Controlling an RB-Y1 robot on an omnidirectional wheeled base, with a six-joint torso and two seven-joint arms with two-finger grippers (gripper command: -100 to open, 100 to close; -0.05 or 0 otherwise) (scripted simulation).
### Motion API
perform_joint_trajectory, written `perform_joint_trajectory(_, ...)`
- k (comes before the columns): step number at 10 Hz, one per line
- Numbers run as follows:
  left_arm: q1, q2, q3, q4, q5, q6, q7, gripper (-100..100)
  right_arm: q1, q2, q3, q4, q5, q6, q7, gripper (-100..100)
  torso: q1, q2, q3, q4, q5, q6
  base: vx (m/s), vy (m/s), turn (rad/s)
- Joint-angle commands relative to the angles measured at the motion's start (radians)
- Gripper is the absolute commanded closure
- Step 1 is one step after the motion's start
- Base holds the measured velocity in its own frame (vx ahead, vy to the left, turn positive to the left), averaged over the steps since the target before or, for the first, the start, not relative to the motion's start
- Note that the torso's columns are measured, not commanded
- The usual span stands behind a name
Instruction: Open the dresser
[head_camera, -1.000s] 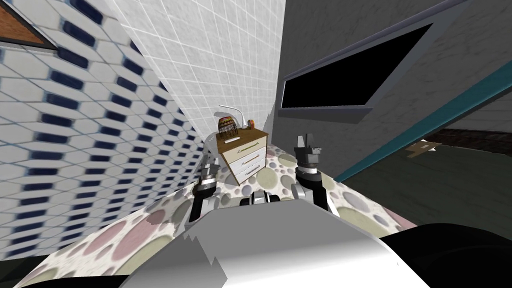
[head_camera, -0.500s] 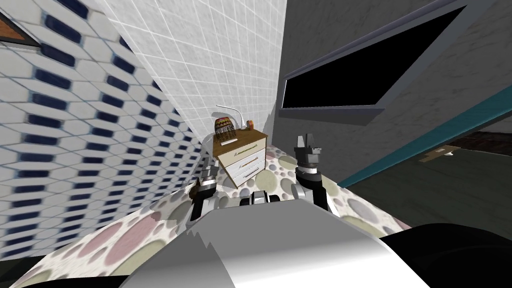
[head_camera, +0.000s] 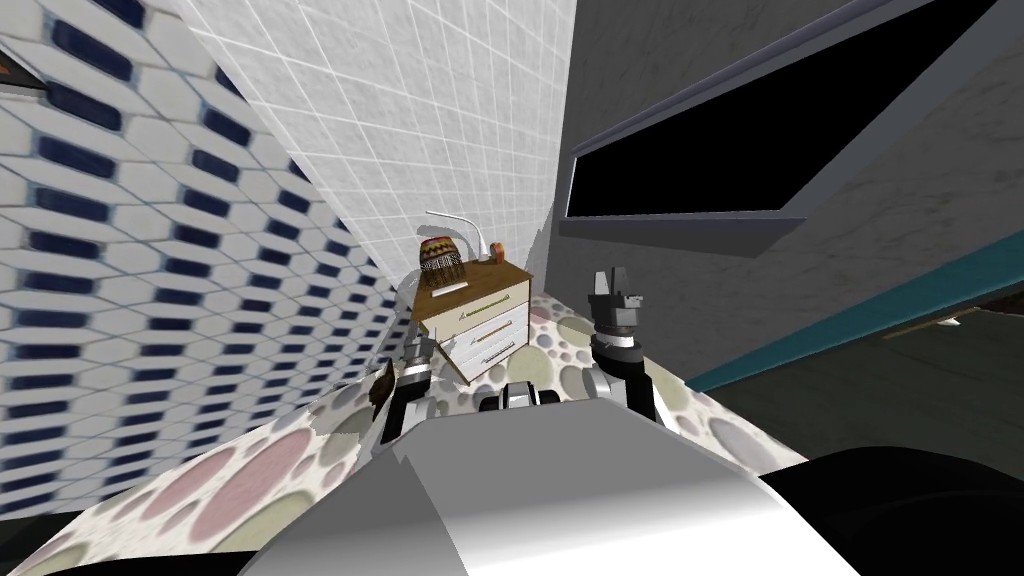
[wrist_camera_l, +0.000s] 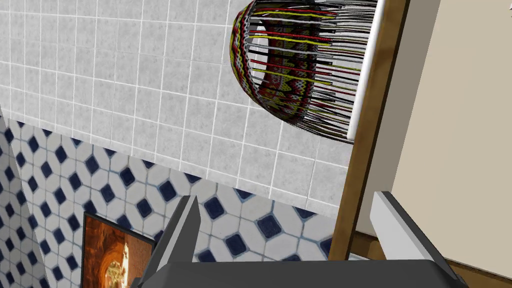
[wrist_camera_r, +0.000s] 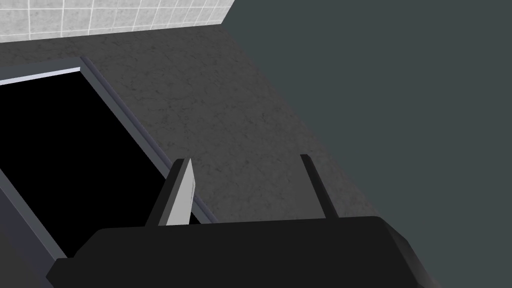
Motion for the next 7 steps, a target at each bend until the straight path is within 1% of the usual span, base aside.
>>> perform_joint_trajectory(1,-0.015,0.004,0.018,0.06,0.011,-0.007,0.003,-100,0.0,0.0,0.0,0.0,0.0,0.0,0.0,0,0.002,0.003,0.002,0.001,0.0,0.0,0.118,-0.107,0.047)
perform_joint_trajectory(4,-0.025,-0.005,0.035,0.129,0.023,-0.02,0.005,-100,0.0,0.0,0.0,0.0,0.0,0.0,0.0,0,0.0,0.002,0.002,0.001,0.0,0.0,0.126,-0.103,0.05)
perform_joint_trajectory(7,-0.035,-0.03,0.053,0.199,0.034,-0.034,0.007,-100,0.0,0.0,0.0,0.0,0.0,0.0,0.0,0,-0.001,0.002,0.001,0.001,0.0,0.0,0.134,-0.128,0.053)
